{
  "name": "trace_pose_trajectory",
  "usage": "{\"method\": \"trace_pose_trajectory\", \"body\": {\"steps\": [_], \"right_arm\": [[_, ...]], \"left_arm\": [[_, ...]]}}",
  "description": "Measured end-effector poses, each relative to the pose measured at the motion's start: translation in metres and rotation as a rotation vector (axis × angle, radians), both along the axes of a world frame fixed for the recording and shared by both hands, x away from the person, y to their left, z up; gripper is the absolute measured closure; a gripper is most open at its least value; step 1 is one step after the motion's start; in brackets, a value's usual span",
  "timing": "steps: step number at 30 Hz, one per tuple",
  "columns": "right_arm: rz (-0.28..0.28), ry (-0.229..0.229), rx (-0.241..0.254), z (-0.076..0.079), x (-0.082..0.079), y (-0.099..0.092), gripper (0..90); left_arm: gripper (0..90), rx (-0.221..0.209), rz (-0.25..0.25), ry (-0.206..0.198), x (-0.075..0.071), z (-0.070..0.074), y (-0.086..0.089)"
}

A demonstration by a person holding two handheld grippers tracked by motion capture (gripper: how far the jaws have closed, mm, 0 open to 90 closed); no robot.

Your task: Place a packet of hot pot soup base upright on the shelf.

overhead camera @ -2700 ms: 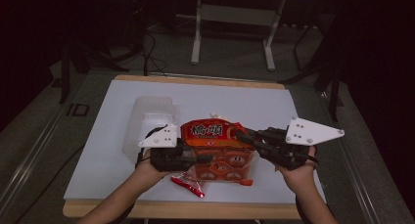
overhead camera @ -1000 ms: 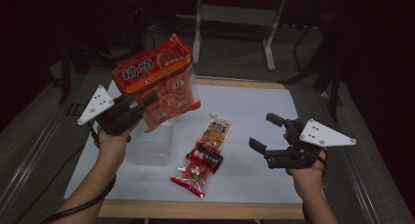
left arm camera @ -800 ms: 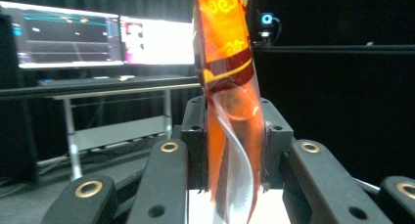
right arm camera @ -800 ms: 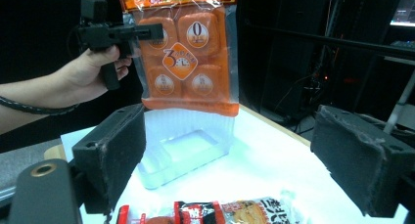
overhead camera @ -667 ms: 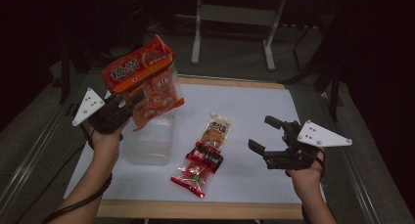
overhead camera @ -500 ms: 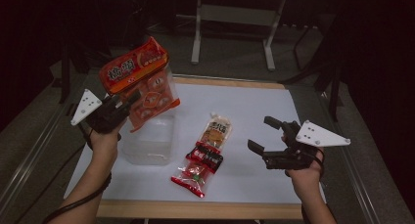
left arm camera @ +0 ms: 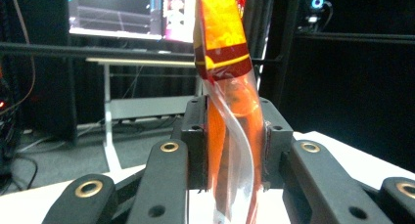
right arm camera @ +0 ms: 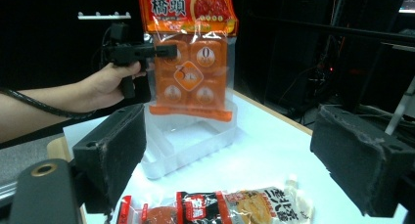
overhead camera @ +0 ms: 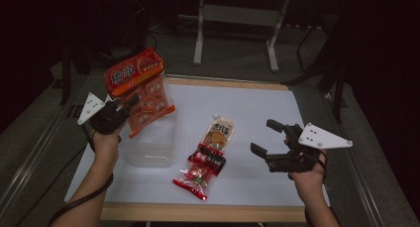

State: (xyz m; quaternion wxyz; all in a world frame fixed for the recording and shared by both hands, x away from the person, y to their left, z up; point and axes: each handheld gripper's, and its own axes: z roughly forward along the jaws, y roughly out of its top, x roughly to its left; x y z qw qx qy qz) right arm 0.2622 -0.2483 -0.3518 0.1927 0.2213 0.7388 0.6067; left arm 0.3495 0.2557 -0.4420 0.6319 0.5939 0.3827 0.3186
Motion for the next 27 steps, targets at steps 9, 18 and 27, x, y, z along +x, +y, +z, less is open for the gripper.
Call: {"method": "trace_pose_trajectory", "body": {"steps": [9, 18, 27], "right_arm": [[-0.007, 0.007, 0.002, -0.001, 0.000, -0.005, 13.5], [-0.006, 0.010, 0.002, -0.002, 0.000, -0.005, 13.6], [-0.002, 0.018, 0.000, -0.002, 0.000, -0.005, 13.6]], "left_arm": [[71.5, 0.068, -0.020, 0.070, 0.008, -0.011, -0.011], [71.3, 0.098, -0.026, 0.106, 0.012, -0.011, -0.011], [71.0, 0.107, -0.028, 0.168, 0.013, -0.025, -0.008]]}}
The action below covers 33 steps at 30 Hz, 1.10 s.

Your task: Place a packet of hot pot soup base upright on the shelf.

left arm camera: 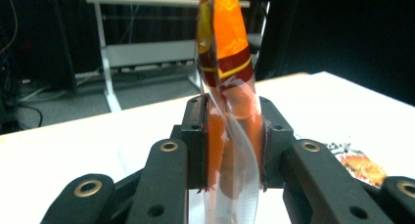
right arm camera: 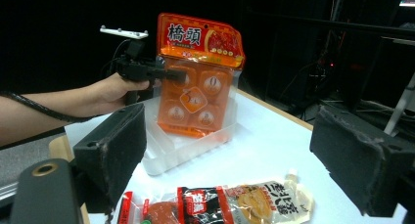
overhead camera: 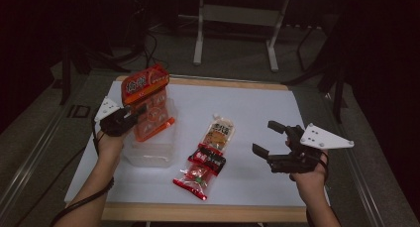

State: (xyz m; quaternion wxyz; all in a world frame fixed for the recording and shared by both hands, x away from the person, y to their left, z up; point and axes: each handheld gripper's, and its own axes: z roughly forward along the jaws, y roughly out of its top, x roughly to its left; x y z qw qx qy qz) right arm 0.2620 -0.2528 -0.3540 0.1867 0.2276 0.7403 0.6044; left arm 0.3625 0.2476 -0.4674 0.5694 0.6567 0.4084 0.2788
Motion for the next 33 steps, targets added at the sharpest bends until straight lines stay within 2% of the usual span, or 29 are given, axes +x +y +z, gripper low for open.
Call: {"method": "trace_pose_trajectory", "body": {"steps": [9, 10, 13, 14, 15, 16, 18, 19, 20, 23, 24, 26, 27, 28, 29, 30, 33], "right_arm": [[0.001, 0.008, -0.001, -0.003, 0.000, 0.000, 13.6], [0.001, 0.011, 0.000, -0.003, 0.000, 0.000, 13.6], [0.000, 0.016, -0.003, -0.004, 0.001, 0.001, 13.7], [0.003, 0.021, -0.003, -0.006, 0.002, 0.002, 13.7], [0.003, 0.021, -0.003, -0.006, 0.002, 0.002, 13.7], [0.008, 0.021, -0.002, -0.007, 0.002, 0.004, 13.7], [0.009, 0.023, -0.007, -0.007, 0.002, 0.005, 13.7], [0.009, 0.023, -0.007, -0.007, 0.002, 0.005, 13.7], [0.010, 0.026, -0.006, -0.008, 0.002, 0.005, 13.7], [0.009, 0.025, -0.006, -0.008, 0.002, 0.005, 13.7], [0.009, 0.025, -0.004, -0.008, 0.002, 0.005, 13.7], [0.007, 0.023, -0.004, -0.007, 0.001, 0.004, 13.7], [0.007, 0.023, -0.004, -0.007, 0.001, 0.004, 13.7], [0.006, 0.023, -0.005, -0.007, 0.001, 0.004, 13.7], [0.006, 0.023, -0.005, -0.007, 0.001, 0.004, 13.7], [0.002, 0.019, -0.006, -0.007, 0.001, 0.003, 13.7], [0.001, 0.021, -0.007, -0.007, 0.000, 0.003, 13.7]], "left_arm": [[70.8, -0.043, -0.010, 0.007, 0.001, -0.010, 0.009], [70.8, -0.051, -0.001, 0.020, 0.001, -0.010, 0.012], [70.5, -0.049, 0.003, 0.026, 0.002, -0.010, 0.014], [69.8, -0.036, -0.013, 0.020, 0.003, -0.010, 0.015], [67.0, -0.036, -0.013, 0.020, 0.003, -0.010, 0.015], [63.6, 0.021, 0.005, 0.015, 0.003, -0.010, 0.015], [49.5, 0.022, 0.011, 0.012, 0.003, -0.010, 0.015], [49.5, 0.008, 0.020, 0.025, 0.003, -0.009, 0.016], [44.8, -0.012, 0.038, 0.017, 0.002, -0.008, 0.018], [38.0, -0.030, 0.040, 0.017, 0.001, -0.005, 0.020], [34.7, -0.031, 0.037, 0.011, -0.001, -0.003, 0.021], [22.1, -0.029, 0.051, 0.003, -0.003, 0.000, 0.020], [21.3, -0.029, 0.051, 0.003, -0.003, 0.000, 0.020], [19.1, -0.068, 0.050, 0.002, -0.005, 0.003, 0.022], [15.0, -0.068, 0.050, 0.002, -0.005, 0.003, 0.022], [14.0, -0.090, 0.042, 0.004, -0.007, 0.005, 0.024], [4.7, -0.081, 0.036, 0.002, -0.010, 0.007, 0.024]]}}
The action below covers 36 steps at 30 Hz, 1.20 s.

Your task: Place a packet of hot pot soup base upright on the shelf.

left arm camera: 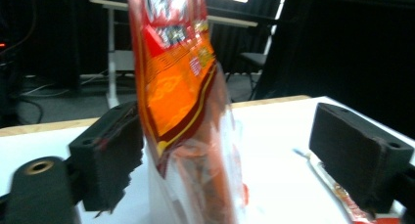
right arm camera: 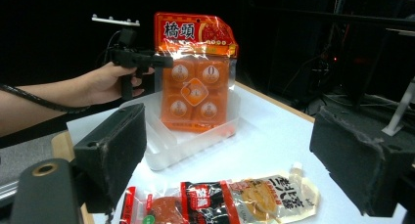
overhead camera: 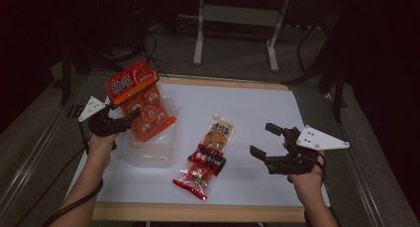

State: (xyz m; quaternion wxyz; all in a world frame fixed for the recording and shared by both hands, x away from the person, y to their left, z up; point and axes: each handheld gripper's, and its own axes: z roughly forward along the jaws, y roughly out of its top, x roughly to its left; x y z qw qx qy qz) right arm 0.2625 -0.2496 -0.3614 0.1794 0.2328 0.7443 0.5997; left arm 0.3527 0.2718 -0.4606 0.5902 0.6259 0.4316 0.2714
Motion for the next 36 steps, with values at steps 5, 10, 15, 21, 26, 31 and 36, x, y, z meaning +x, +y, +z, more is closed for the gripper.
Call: {"method": "trace_pose_trajectory", "body": {"steps": [5, 10, 15, 21, 26, 31, 36], "right_arm": [[-0.004, 0.003, -0.010, -0.002, 0.000, 0.001, 14.1], [-0.007, 0.007, -0.007, -0.004, 0.001, 0.001, 14.1], [-0.012, 0.003, -0.023, -0.007, 0.003, 0.003, 14.1], [-0.038, -0.024, -0.064, -0.010, 0.002, 0.005, 14.0], [-0.058, -0.041, -0.081, -0.012, 0.003, 0.005, 14.0], [-0.060, -0.035, -0.099, -0.016, 0.005, 0.008, 14.2], [-0.052, -0.024, -0.114, -0.020, 0.007, 0.010, 19.6]], "left_arm": [[1.7, 0.001, -0.012, 0.006, -0.012, 0.005, 0.003], [1.4, 0.009, -0.017, 0.006, -0.019, 0.008, 0.005], [0.8, 0.041, -0.022, 0.003, -0.033, 0.013, 0.006], [0.8, 0.023, -0.027, -0.016, -0.051, 0.015, 0.006], [0.8, 0.069, -0.035, -0.058, -0.068, 0.017, 0.002], [0.8, 0.039, -0.063, -0.076, -0.086, 0.022, 0.001], [0.8, 0.040, -0.094, -0.076, -0.096, 0.025, -0.004]]}}
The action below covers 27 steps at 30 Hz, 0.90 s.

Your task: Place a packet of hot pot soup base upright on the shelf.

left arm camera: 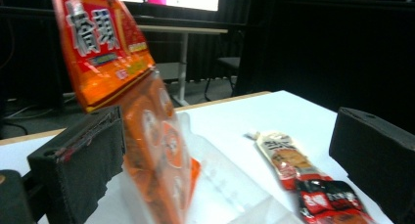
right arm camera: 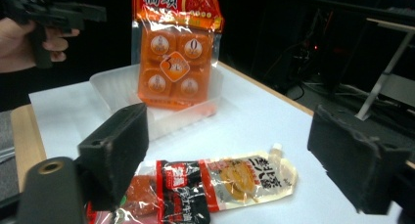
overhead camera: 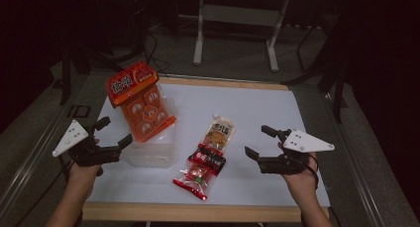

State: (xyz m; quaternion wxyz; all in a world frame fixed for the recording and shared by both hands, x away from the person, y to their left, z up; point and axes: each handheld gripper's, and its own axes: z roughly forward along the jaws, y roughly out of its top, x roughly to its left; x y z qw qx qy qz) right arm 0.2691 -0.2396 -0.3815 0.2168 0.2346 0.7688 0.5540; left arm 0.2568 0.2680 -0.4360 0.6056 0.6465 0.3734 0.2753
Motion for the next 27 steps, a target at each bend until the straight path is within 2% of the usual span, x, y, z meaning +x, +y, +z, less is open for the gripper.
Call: {"method": "trace_pose_trajectory", "body": {"steps": [1, 6, 9, 10, 13, 14, 16, 17, 18, 21, 22, 25, 26, 27], "right_arm": [[0.020, 0.016, 0.004, -0.003, 0.002, 0.001, 20.5], [0.007, 0.004, -0.018, -0.010, 0.002, 0.004, 18.4], [0.013, 0.015, -0.001, -0.012, 0.003, 0.004, 14.9], [0.020, 0.030, 0.011, -0.014, 0.005, 0.004, 13.4], [0.031, 0.034, 0.021, -0.016, 0.005, 0.005, 11.7], [0.029, 0.035, 0.001, -0.018, 0.006, 0.006, 11.7], [0.028, 0.037, -0.004, -0.019, 0.006, 0.006, 11.7], [0.026, 0.049, -0.006, -0.021, 0.007, 0.006, 11.7], [0.035, 0.080, -0.007, -0.024, 0.009, 0.007, 11.7], [0.038, 0.096, -0.013, -0.028, 0.011, 0.008, 10.9], [0.033, 0.096, -0.043, -0.032, 0.012, 0.010, 10.8], [0.036, 0.105, -0.039, -0.035, 0.015, 0.012, 10.7], [0.044, 0.132, -0.033, -0.039, 0.018, 0.014, 10.7], [0.044, 0.132, -0.033, -0.039, 0.018, 0.014, 10.7]], "left_arm": [[0.8, 0.010, -0.015, -0.005, -0.005, 0.001, -0.004], [0.8, 0.011, -0.062, -0.005, -0.016, 0.000, -0.015], [0.8, 0.014, -0.081, -0.009, -0.020, 0.000, -0.021], [0.8, 0.007, -0.104, -0.010, -0.022, 0.000, -0.024], [0.8, 0.010, -0.146, -0.019, -0.025, 0.001, -0.033], [0.8, 0.012, -0.163, -0.024, -0.026, 0.001, -0.038], [0.8, 0.009, -0.183, -0.030, -0.028, 0.001, -0.041], [0.8, 0.006, -0.195, -0.030, -0.028, 0.001, -0.044], [0.8, 0.012, -0.211, -0.029, -0.029, 0.001, -0.049], [0.8, 0.016, -0.234, -0.032, -0.030, 0.000, -0.054], [0.8, 0.019, -0.251, -0.029, -0.031, -0.001, -0.058], [0.8, 0.019, -0.261, -0.028, -0.032, -0.003, -0.062], [0.8, 0.032, -0.268, -0.017, -0.032, -0.006, -0.065], [0.9, 0.032, -0.268, -0.017, -0.032, -0.006, -0.065]]}}
